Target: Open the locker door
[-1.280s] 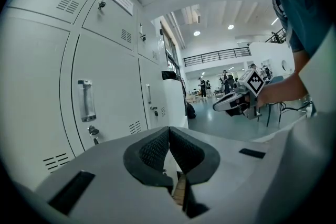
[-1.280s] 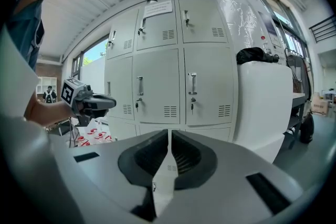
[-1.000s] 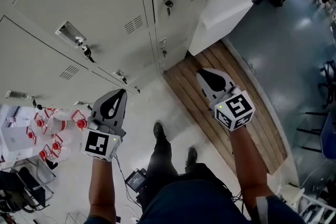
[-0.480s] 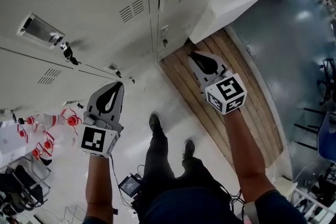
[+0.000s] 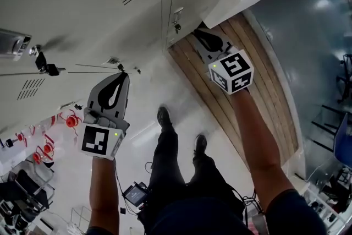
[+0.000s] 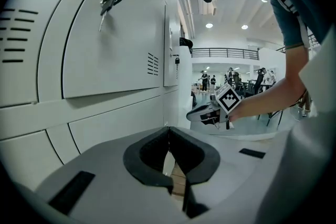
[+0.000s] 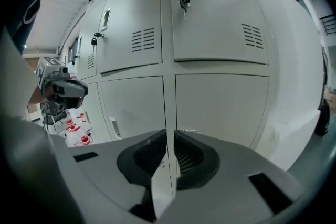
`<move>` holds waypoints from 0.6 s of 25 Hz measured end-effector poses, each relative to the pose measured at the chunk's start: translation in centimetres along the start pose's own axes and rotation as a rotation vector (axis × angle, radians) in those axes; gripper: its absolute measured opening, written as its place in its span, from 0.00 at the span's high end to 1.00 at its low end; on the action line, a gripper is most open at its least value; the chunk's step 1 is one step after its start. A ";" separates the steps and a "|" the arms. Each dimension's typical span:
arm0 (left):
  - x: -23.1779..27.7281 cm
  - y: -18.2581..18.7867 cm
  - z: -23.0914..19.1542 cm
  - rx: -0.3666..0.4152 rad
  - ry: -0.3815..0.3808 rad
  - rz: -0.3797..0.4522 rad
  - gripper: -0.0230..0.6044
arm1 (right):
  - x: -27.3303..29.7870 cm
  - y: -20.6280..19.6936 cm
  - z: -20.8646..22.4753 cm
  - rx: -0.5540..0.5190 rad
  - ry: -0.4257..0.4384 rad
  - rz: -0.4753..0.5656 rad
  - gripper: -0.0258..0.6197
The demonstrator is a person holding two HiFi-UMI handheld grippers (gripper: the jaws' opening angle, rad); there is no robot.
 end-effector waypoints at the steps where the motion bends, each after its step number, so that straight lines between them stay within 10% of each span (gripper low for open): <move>1: 0.2 -0.5 -0.3 -0.002 -0.001 -0.001 0.94 | 0.8 -0.6 0.2 0.000 0.001 -0.007 0.90; 15: 1.5 -5.2 -3.0 -0.071 -0.003 -0.028 0.94 | 10.0 -7.4 2.9 -0.012 0.017 -0.109 0.78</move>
Point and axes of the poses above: the fingertips, and each gripper's own axes: x forward along the fingers, z to its right, y out of its top, the point moved 4 cm from there along -x, backward along the fingers, and after that the axes turned 11 degrees about z, right-handed, at the moved point
